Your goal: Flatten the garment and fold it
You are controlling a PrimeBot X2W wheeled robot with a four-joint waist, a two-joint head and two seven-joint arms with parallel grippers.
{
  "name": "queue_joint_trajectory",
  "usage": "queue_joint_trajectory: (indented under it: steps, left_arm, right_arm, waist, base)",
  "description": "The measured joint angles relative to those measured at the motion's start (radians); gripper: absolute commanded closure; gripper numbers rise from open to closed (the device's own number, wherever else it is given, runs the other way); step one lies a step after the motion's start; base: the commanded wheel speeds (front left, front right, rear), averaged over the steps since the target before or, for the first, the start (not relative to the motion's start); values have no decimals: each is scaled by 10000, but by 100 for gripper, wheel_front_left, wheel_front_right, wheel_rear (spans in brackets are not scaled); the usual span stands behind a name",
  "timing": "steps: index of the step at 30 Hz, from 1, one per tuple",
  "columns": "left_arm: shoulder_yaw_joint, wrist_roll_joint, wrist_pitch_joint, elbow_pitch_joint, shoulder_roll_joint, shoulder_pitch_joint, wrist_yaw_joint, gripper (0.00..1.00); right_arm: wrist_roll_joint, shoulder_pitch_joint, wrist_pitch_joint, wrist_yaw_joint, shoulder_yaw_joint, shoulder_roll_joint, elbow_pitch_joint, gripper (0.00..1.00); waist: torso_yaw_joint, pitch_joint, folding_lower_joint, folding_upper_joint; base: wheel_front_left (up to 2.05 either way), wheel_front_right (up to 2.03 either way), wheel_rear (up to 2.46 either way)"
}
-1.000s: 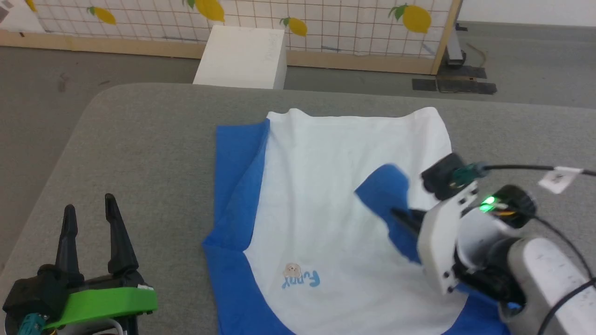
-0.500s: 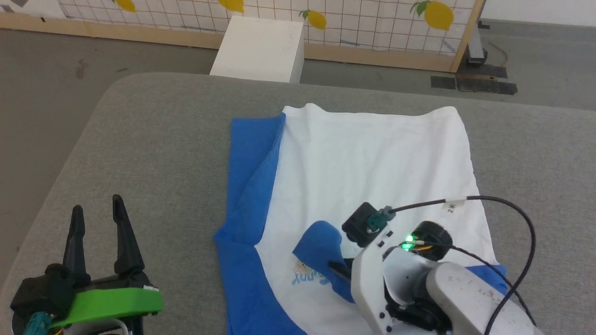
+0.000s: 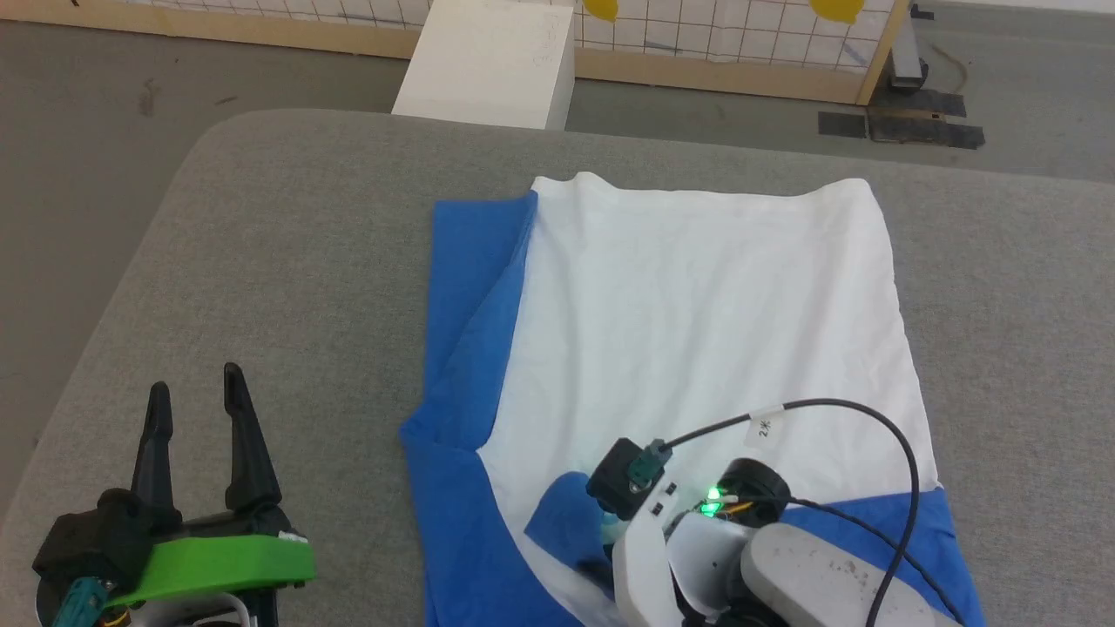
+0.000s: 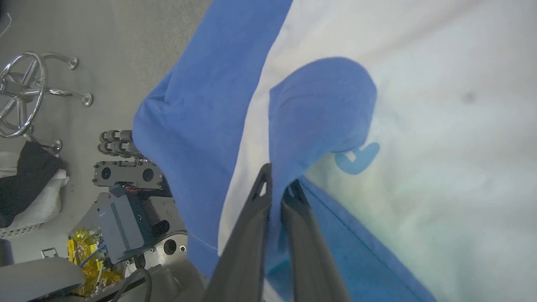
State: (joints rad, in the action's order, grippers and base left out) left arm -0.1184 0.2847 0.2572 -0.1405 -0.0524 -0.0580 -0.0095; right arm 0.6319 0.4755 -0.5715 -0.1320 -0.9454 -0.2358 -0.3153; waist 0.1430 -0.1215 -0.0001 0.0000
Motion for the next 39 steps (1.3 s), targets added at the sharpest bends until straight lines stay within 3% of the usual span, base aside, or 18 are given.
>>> queue_joint_trajectory:
  steps: [7, 11, 15, 19, 27, 32, 39]
  left_arm:
    - [-6, -2, 0, 98, 0, 19, 2, 0]
    - [-35, -6, 0, 138, 0, 16, 2, 0]
    - [-67, -17, 0, 184, -6, 14, -2, 0]
    - [-61, -17, 0, 209, -6, 15, -2, 0]
    - [6, -8, 0, 238, -6, 21, -2, 0]
    - [67, 111, 0, 355, -4, 122, 8, 0]
    - [460, 242, -94, 846, -4, 835, 10, 0]
  right_arm:
    - [1110, 445, 443, -2, 67, -203, 479, 0]
    - [1630, 496, 922, -2, 955, -564, 1206, 0]
    - [1641, 430, 1733, -2, 2809, -859, 1584, 0]
    - [1030, -76, 2874, 0, 5365, -849, 1672, 0]
    - [-1081, -1559, 4224, 0, 9785, -8, 2326, 0]
    - [-2161, -2493, 4753, 0, 11745, 1009, 3028, 0]
    - [-2729, -2918, 4721, 0, 12765, 1484, 3521, 0]
  waist:
    - [-35, 96, 0, 0]
    - [-125, 246, 0, 0]
    - [-266, 381, 0, 0]
    - [-405, 483, 0, 0]
    - [-647, 481, 1, 0]
    - [-755, 365, 1, 0]
    - [-850, 26, 1, 0]
  base:
    - [0, 0, 0]
    - [0, 0, 0]
    - [0, 0, 0]
    - [0, 0, 0]
    - [0, 0, 0]
    - [0, 0, 0]
    - [0, 0, 0]
